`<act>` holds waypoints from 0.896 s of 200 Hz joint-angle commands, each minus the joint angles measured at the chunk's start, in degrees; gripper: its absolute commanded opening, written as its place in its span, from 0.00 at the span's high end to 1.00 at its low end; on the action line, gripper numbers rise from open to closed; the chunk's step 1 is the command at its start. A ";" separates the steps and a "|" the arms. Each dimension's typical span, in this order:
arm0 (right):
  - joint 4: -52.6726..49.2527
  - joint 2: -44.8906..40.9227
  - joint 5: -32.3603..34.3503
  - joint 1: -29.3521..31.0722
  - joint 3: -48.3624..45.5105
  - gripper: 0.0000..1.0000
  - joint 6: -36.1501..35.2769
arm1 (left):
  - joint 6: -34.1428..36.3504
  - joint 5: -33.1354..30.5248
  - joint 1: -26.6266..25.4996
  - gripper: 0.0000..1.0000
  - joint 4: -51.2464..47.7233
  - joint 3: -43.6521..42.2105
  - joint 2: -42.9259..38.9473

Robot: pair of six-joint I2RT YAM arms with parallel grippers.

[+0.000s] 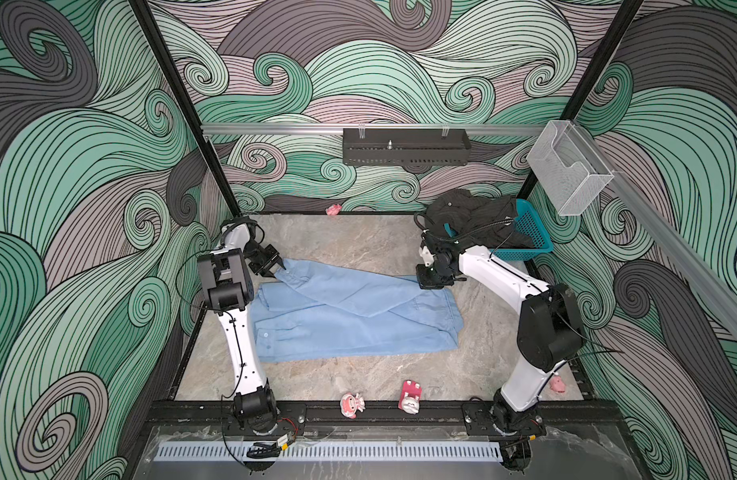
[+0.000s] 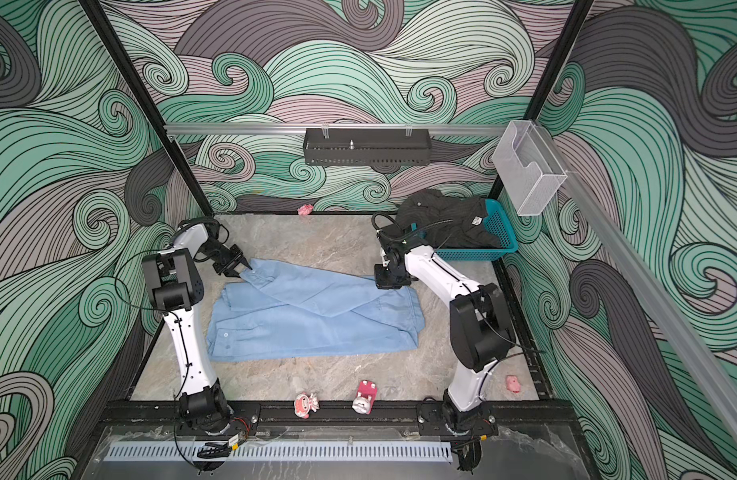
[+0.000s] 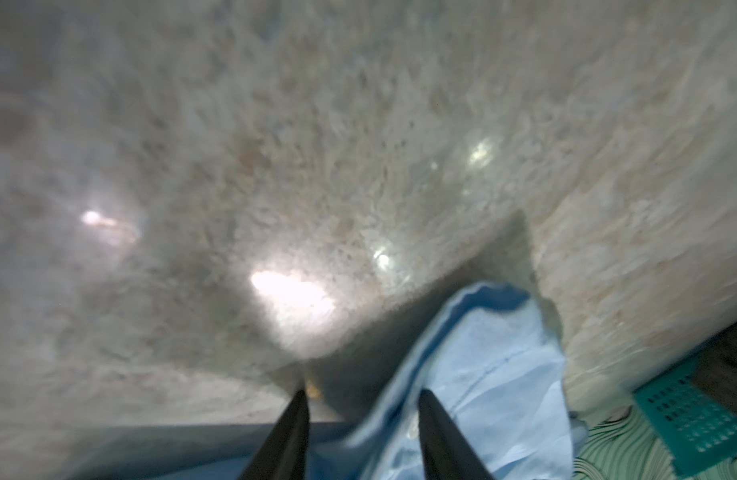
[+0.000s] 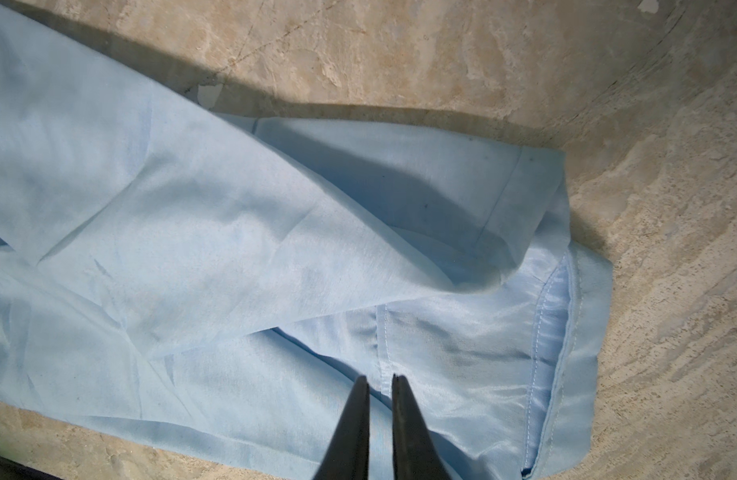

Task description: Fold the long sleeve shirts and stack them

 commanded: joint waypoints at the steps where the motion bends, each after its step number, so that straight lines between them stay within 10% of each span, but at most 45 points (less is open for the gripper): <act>1: -0.69 -0.65 0.29 0.09 -0.92 0.86 -0.07 | 0.76 3.37 -0.46 0.72 2.06 -2.75 0.26; 27: -0.67 -0.88 -0.30 0.01 -1.45 0.86 0.17 | 1.90 5.22 -0.43 1.00 2.11 -4.78 -3.42; 136: -0.47 -5.30 -1.97 0.01 -4.40 0.78 1.84 | -1.35 5.74 -0.69 1.00 -1.18 -32.48 -49.53; 179: 0.17 -4.20 -6.19 0.03 -4.55 0.70 3.15 | -3.27 1.79 0.03 1.00 2.89 -41.36 -54.48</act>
